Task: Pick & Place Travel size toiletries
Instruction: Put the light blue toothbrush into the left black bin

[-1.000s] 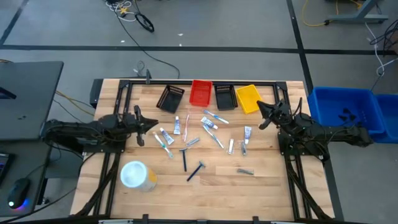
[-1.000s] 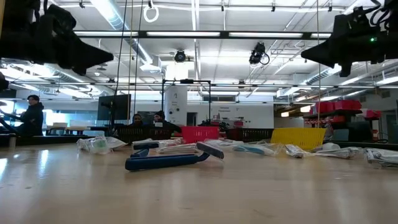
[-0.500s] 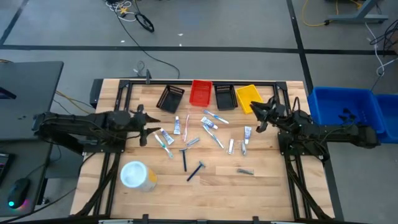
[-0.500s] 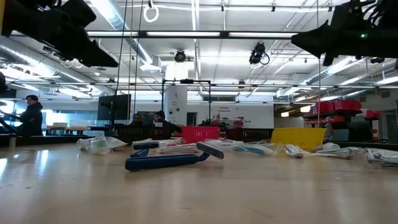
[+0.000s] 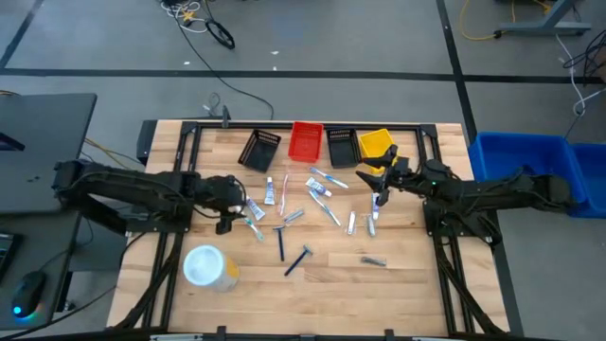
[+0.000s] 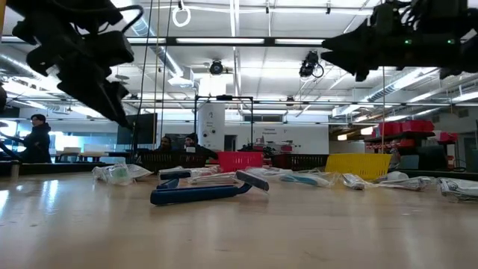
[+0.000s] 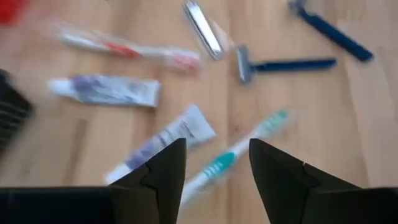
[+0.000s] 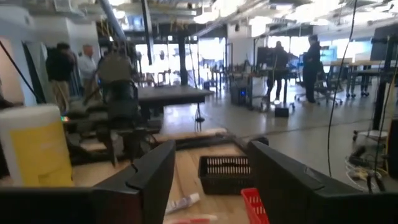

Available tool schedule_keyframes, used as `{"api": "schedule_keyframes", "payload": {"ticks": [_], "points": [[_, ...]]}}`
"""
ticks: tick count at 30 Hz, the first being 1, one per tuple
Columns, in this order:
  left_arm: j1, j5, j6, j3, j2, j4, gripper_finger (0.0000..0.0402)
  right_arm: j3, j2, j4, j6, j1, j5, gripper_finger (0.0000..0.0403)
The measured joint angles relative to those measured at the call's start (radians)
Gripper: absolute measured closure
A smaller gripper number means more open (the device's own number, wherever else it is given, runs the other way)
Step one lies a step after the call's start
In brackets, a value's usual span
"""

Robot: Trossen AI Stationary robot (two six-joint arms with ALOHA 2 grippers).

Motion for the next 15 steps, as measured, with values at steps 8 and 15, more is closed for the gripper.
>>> {"api": "schedule_keyframes", "payload": {"ticks": [8,15], "points": [[0.034,0.041,0.111,0.000,0.116,0.004,0.0218,0.068,0.177,-0.004,-0.016,0.000,0.000,0.0197],[0.095,0.107,0.181,0.000,0.230,0.012,0.0218,0.137,0.298,-0.001,-0.018,-0.003,0.145,0.0197]]}}
